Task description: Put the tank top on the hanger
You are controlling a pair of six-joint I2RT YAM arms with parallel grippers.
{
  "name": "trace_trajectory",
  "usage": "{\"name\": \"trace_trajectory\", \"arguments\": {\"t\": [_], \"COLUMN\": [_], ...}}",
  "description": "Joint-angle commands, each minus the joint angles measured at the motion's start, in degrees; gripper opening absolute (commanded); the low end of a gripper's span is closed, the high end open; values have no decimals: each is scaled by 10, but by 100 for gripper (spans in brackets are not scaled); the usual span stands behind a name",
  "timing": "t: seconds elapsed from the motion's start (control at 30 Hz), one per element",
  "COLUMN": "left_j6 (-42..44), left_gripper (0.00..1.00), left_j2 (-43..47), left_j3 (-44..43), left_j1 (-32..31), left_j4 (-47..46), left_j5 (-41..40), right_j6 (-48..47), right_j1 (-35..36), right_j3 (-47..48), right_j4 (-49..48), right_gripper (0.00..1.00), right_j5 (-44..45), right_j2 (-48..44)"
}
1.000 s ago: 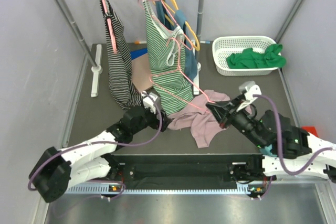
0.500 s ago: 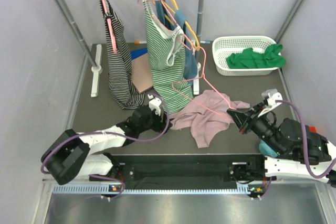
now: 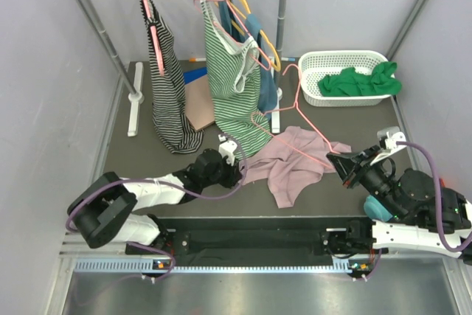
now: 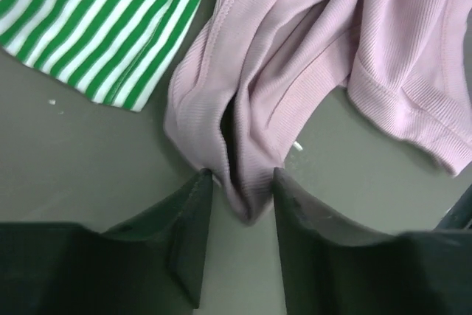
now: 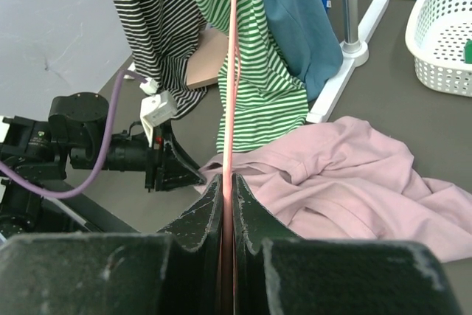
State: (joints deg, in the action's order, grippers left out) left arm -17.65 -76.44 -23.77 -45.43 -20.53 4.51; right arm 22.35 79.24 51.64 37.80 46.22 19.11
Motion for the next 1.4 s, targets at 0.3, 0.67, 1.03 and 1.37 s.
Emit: {"name": "trace_trajectory", "arguments": {"t": [0.3,0.67,1.03,1.37], "left_j6": [-35,-14,67,87], "left_gripper": [0,70,50,53], "left_j2": [44,44,93,-29], "left_j3": [-37,-59,-17,-74], "left_j1": [3,11,10,-5], "left_j4": [1,120,21,62], "left_j5": [-115,-175,22,-19], "right_j6": [19,30,35,33], "right_j1": [7,7,7,7], "right_j3": [14,11,7,2], "right_j4": [25,34,44,45], "right_gripper": [0,0,0,0], "right_j5": [26,27,38,27], "right_j2": [0,-9,-15,-22]}}
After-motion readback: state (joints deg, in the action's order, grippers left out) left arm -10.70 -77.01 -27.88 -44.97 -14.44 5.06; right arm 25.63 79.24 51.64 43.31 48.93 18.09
